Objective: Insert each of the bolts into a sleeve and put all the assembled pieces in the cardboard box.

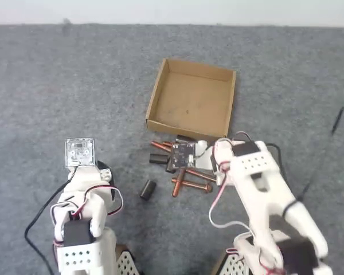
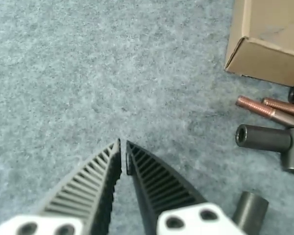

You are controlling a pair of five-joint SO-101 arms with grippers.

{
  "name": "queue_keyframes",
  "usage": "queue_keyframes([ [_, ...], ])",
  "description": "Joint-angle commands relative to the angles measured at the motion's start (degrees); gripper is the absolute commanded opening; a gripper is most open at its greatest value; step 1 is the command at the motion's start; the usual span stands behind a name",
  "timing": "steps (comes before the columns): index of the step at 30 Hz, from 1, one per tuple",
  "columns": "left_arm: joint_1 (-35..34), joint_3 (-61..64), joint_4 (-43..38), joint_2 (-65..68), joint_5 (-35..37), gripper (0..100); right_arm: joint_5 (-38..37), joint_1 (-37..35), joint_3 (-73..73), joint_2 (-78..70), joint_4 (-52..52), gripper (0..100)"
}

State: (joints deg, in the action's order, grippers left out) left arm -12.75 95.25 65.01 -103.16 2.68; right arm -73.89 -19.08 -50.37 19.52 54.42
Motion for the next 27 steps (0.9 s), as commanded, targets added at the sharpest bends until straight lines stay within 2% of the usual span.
queue_keyframes([
  [1, -0.53, -0.22, -1.23, -1.05, -0.44, 1, -0.88, -0.22, 5.89, -4.53, -0.66, 16.0],
  [17, -0.53, -0.22, -1.41, -1.05, -0.53, 1, -0.97, 0.31, 8.62, -17.45, -2.86, 15.4],
  [22, -0.53, -0.22, -1.41, -1.05, -0.53, 1, -0.62, 2.15, 9.58, -17.98, -3.21, 0.0],
  [25, -0.53, -0.22, -1.41, -1.05, -0.53, 1, 1.41, 3.74, 9.67, -17.45, -2.77, 2.0],
  [27, -0.53, -0.22, -1.41, -1.05, -0.53, 1, 7.56, 5.14, 10.90, -16.66, -2.59, 0.5],
])
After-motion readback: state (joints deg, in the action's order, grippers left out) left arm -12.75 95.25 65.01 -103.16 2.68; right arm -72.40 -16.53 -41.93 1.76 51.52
